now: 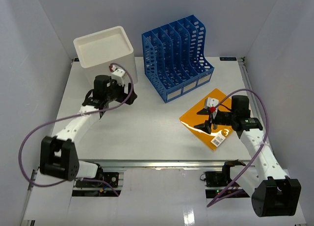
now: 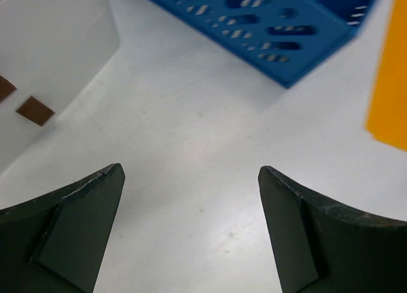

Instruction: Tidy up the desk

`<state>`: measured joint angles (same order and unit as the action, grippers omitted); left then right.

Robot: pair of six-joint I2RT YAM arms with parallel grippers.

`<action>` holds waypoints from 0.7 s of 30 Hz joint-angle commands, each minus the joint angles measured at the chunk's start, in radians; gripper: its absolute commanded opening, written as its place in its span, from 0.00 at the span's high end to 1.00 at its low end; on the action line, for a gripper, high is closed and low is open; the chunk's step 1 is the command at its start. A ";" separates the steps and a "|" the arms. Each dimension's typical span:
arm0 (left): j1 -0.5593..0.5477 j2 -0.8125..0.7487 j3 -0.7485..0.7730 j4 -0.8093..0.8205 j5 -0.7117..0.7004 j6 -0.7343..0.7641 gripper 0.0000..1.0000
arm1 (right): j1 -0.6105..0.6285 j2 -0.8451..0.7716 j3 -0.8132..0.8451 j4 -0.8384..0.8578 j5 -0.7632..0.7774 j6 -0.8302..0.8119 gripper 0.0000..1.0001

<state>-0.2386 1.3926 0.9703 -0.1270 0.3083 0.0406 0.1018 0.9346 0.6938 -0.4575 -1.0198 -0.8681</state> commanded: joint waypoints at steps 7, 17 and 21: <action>0.009 -0.463 -0.326 0.012 0.255 -0.444 0.02 | -0.074 -0.072 0.118 -0.045 0.440 0.308 0.10; 0.011 -0.683 -0.440 -0.004 0.298 -0.526 0.02 | -0.313 -0.013 0.188 -0.132 0.611 0.626 0.07; 0.010 -0.712 -0.454 -0.028 0.315 -0.510 0.02 | -0.431 0.103 0.175 -0.159 0.510 0.749 0.01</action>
<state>-0.2317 0.7118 0.5352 -0.1353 0.5794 -0.4575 -0.2330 0.9356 0.8509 -0.5558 -0.4366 -0.3025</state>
